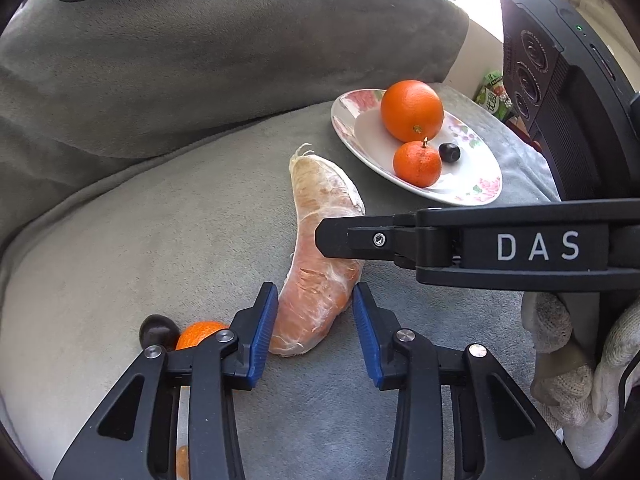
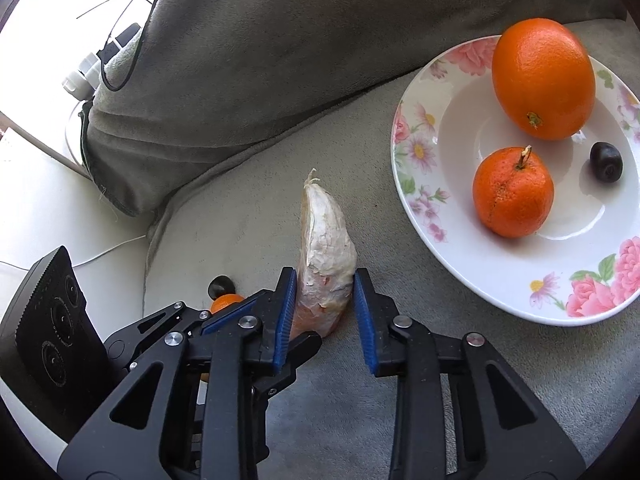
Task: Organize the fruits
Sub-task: 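Close the right gripper on the pomelo segment and lift it, then carry the pomelo segment with the right gripper over the plate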
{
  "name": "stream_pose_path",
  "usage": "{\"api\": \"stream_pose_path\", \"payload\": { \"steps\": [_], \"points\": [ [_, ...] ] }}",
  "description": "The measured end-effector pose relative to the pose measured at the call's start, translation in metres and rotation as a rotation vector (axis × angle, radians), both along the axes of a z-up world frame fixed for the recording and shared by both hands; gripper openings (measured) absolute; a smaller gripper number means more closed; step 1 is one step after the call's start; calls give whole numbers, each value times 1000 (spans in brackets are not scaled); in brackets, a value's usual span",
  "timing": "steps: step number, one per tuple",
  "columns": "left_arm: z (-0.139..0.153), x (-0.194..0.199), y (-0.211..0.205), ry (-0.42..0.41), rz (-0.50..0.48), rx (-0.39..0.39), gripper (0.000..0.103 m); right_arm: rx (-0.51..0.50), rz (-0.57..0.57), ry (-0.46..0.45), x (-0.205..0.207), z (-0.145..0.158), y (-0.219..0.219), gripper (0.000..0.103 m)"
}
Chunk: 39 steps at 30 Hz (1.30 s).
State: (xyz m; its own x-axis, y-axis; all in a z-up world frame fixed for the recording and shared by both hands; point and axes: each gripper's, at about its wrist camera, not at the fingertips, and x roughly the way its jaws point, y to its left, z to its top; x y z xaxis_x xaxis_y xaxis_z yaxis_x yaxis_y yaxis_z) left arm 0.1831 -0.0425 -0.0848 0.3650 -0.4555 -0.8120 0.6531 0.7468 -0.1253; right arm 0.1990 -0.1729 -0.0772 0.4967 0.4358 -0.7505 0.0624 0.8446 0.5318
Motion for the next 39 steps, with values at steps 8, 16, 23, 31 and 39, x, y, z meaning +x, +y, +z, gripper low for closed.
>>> {"api": "stream_pose_path", "payload": {
  "steps": [8,16,23,31,39],
  "points": [
    [5,-8,-3,-9,15,6,35,-13,27,-44,-11,8,1,28],
    [15,-20,-13,-35,16,7,30,-19,40,-95,-24,20,-7,27],
    [28,-32,-27,-72,4,9,30,-23,33,-145,-40,32,-25,27],
    [44,-43,-54,-106,-15,5,30,-18,15,-193,-53,49,-50,27],
    [57,-46,-79,-138,-33,-11,30,-29,-5,-228,-60,64,-78,27]
  ]
}}
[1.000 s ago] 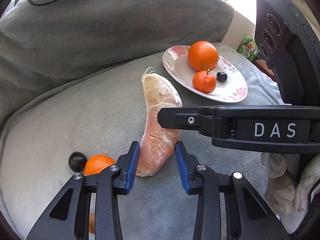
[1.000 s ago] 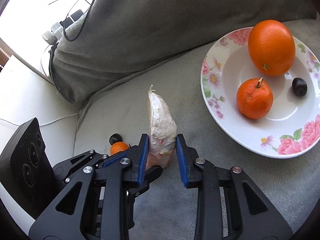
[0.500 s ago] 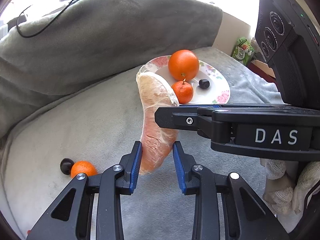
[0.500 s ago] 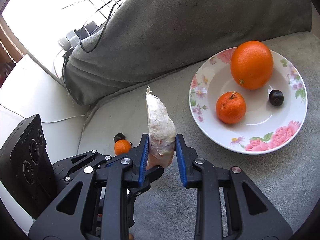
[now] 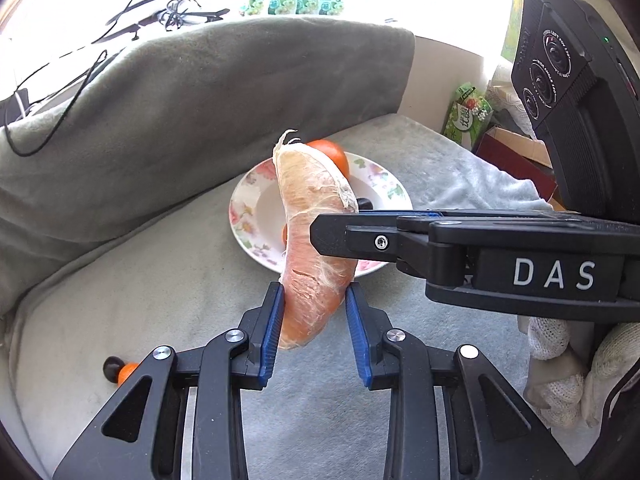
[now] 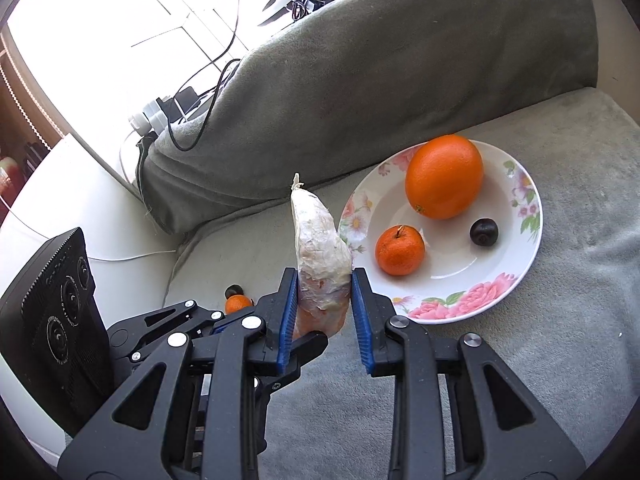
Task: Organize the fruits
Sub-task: 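Carry the pomelo segment with the right gripper over the plate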
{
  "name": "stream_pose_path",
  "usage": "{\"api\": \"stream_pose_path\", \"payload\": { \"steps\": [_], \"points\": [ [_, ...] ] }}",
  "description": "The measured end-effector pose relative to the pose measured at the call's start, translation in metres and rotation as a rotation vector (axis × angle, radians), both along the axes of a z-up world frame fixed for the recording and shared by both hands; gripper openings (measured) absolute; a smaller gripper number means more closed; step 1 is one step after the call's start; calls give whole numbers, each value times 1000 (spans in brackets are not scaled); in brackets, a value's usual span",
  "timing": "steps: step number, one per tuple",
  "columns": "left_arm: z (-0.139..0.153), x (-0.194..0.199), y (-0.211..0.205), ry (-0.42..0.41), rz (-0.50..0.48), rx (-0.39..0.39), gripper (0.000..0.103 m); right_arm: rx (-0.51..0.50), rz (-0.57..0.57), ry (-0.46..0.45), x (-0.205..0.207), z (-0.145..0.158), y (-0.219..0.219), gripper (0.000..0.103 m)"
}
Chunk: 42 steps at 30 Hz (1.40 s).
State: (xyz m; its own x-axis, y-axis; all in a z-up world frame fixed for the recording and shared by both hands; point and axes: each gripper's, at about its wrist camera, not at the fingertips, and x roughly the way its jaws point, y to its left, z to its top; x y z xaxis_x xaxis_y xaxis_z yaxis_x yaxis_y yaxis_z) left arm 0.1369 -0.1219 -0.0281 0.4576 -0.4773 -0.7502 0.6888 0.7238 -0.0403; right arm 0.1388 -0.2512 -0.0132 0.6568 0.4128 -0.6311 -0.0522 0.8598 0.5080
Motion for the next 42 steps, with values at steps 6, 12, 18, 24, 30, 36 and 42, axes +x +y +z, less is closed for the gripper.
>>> {"api": "stream_pose_path", "payload": {
  "steps": [6,12,18,24,30,36,42],
  "points": [
    [10,5,-16,-28,-16,2,30,4,-16,-19,3,10,-19,27],
    [14,18,-25,-38,-9,6,30,11,-12,-16,18,13,-31,27],
    [12,33,-31,-35,9,9,30,18,1,-4,37,11,-32,27],
    [8,44,-33,-24,25,18,30,36,10,23,55,5,-34,27],
    [4,52,-36,-11,42,19,30,63,16,55,67,-2,-37,27],
    [-1,55,-36,1,52,17,30,72,20,72,72,-5,-37,27],
    [-1,61,-34,24,63,-12,30,121,10,92,77,-9,-45,29]
  ]
}}
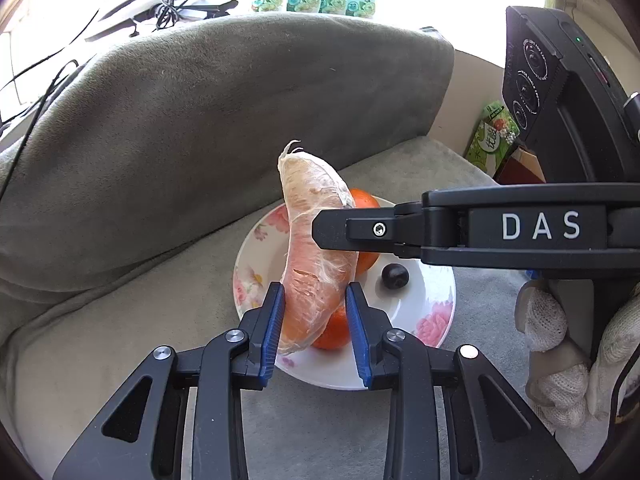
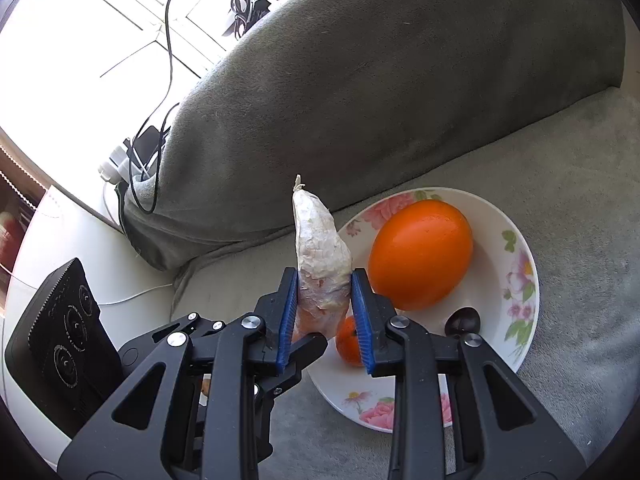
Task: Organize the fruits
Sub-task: 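Carry the pomelo segment with the right gripper over the plate, then open the right gripper to drop the segment and withdraw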
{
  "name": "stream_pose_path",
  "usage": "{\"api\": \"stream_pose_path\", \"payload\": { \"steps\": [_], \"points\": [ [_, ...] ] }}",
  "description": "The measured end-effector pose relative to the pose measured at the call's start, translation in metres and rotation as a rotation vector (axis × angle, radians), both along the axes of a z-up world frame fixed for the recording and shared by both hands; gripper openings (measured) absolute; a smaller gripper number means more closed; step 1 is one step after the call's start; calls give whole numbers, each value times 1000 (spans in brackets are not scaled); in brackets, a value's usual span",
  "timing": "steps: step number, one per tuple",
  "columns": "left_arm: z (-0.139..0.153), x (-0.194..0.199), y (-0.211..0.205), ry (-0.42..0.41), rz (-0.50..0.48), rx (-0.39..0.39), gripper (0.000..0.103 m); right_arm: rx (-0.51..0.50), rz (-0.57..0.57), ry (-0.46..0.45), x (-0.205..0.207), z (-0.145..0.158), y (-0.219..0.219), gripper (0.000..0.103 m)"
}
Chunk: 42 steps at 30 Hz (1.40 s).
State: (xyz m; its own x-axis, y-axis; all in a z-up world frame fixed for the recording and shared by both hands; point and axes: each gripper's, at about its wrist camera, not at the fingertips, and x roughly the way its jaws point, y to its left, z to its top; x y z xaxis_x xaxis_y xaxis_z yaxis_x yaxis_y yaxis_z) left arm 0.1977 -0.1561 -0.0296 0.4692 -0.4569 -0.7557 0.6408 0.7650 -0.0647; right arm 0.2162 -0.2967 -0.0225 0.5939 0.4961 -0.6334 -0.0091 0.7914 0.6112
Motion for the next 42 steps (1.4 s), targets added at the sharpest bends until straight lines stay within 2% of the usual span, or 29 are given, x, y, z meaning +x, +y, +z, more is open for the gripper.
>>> {"api": "stream_pose_path", "payload": {
  "steps": [5,6,7,8,9,10,12,16,19,27,42],
  "points": [
    [-3,0,-1,1,-1,7,30,13,21,-19,2,2,0,32],
    [-3,-1,-1,0,-1,6,30,0,14,-29,1,5,0,37],
    [-3,-1,-2,-1,-2,4,31,-11,6,-40,-1,9,0,51],
    [-2,-1,-2,0,0,4,35,-19,-5,-51,-2,11,-1,58],
    [-2,-1,-2,3,5,0,49,-28,-16,-59,-4,14,-2,68],
    [-1,-1,-1,6,9,-8,62,-34,-23,-65,-5,15,-3,71],
    [1,-1,1,11,26,-26,68,-48,-27,-66,-5,17,-4,72],
    [4,-3,3,16,36,-36,70,-54,-50,-57,-6,16,-9,81],
    [5,-6,3,16,33,-36,76,-75,-56,-64,-9,18,-11,84],
    [10,-12,5,16,47,-51,77,-88,-74,-65,-17,20,-18,95],
    [24,-37,17,-23,59,-66,79,-130,-86,-68,-33,22,-21,95]
  ]
}}
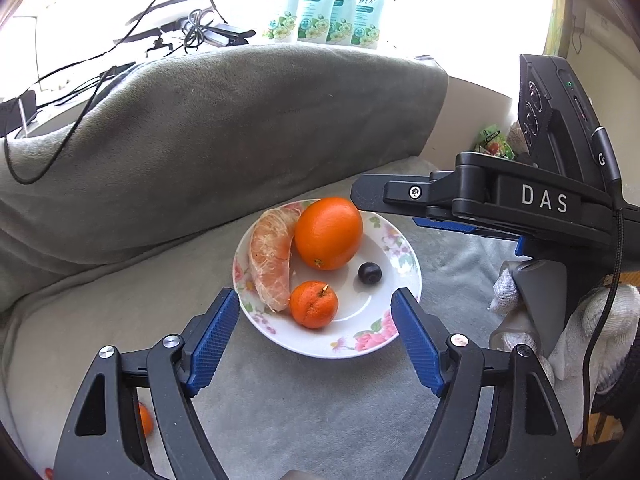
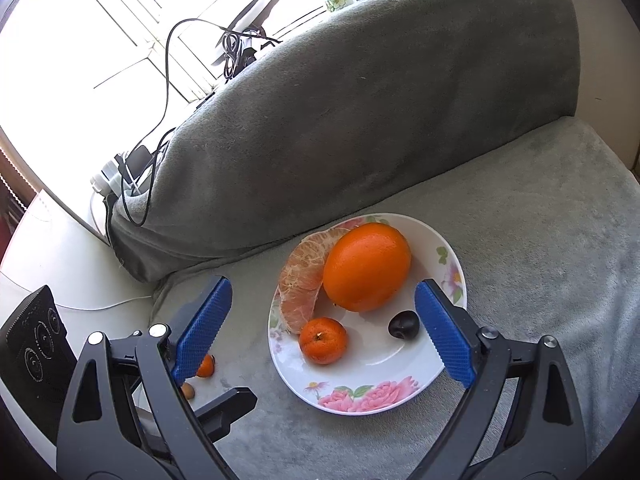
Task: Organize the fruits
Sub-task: 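Open the right gripper to drop the segment and withdraw, then grasp a mandarin with the right gripper while the left gripper grasps a brown kiwi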
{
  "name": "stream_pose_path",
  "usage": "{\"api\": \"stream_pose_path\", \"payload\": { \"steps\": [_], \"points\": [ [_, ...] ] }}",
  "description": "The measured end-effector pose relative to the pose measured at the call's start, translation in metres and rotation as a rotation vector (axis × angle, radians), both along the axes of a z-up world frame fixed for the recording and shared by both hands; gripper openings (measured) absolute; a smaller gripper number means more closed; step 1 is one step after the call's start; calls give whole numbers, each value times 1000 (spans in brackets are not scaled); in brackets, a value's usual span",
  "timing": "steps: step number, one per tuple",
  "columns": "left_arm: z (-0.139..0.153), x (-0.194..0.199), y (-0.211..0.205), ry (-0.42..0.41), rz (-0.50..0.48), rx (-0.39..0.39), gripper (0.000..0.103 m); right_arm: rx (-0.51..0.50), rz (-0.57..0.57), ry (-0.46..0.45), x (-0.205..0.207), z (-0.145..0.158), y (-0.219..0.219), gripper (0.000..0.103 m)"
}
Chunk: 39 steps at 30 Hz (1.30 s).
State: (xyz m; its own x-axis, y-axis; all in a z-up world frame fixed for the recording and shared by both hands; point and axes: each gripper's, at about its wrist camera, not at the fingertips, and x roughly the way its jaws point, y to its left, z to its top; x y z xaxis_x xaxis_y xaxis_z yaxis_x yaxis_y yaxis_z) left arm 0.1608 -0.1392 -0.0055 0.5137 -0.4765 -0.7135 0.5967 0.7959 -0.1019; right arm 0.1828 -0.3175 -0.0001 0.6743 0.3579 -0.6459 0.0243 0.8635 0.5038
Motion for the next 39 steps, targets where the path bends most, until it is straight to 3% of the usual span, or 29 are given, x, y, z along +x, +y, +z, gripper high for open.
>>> {"api": "stream_pose_path", "payload": {
  "steps": [19,24,32,39],
  "points": [
    [15,-47,46,-58,100,-23,79,-135,89,-64,-28,7,23,95],
    [17,-58,72,-80,161,-51,79,-209,142,-115,-37,12,37,95],
    [9,-80,130,-128,299,-103,79,-214,205,-118,-40,1,49,95],
    [-13,-95,175,-76,422,-125,79,-320,311,-111,-41,-8,75,95]
  ]
}}
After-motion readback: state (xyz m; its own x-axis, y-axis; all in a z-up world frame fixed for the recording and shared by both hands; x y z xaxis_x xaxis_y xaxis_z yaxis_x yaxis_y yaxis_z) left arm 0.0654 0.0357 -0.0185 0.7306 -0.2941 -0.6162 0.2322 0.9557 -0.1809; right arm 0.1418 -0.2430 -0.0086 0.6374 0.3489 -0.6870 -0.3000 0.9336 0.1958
